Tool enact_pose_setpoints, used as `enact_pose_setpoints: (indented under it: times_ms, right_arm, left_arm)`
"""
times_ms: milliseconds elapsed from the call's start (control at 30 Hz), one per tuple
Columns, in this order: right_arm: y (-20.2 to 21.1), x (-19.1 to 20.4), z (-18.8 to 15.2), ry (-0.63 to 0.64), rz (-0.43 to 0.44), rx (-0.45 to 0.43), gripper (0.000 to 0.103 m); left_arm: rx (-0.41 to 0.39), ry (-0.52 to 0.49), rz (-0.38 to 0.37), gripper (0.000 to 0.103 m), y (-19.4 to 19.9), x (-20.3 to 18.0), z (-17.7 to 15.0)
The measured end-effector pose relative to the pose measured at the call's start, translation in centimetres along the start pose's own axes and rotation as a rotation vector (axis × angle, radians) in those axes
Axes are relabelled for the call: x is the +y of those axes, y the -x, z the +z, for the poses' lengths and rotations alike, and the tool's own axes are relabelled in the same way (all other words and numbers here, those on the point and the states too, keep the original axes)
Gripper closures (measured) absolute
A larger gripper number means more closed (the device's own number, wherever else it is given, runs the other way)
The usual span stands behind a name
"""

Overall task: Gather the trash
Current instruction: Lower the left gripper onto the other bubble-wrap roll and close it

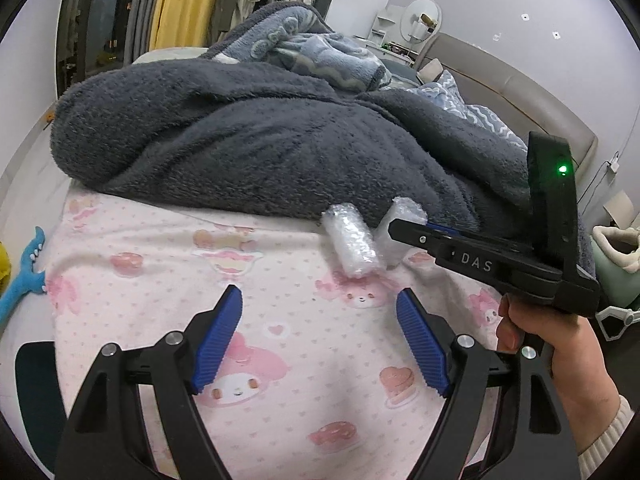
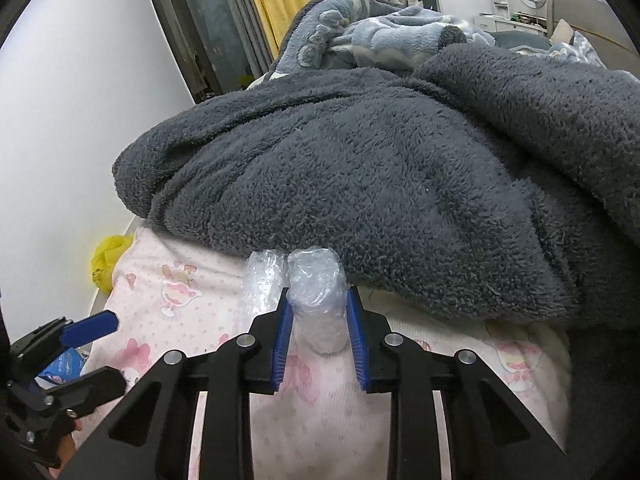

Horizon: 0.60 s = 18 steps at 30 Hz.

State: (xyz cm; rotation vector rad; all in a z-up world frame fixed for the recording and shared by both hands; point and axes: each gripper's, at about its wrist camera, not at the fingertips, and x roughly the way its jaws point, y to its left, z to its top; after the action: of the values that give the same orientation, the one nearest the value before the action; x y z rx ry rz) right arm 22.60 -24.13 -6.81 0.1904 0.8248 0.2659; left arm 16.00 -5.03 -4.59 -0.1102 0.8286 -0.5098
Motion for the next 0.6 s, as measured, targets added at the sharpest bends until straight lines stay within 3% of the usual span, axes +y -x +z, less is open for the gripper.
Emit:
enact_pose_setpoints:
  times_ms: [600]
  right_arm:
    - [4.1, -2.8, -0.4, 0.031, 0.059, -0.008, 0.076]
  left_arm:
    - [0.034, 0.030, 0.060, 0.023, -3.4, -2.5, 0.9]
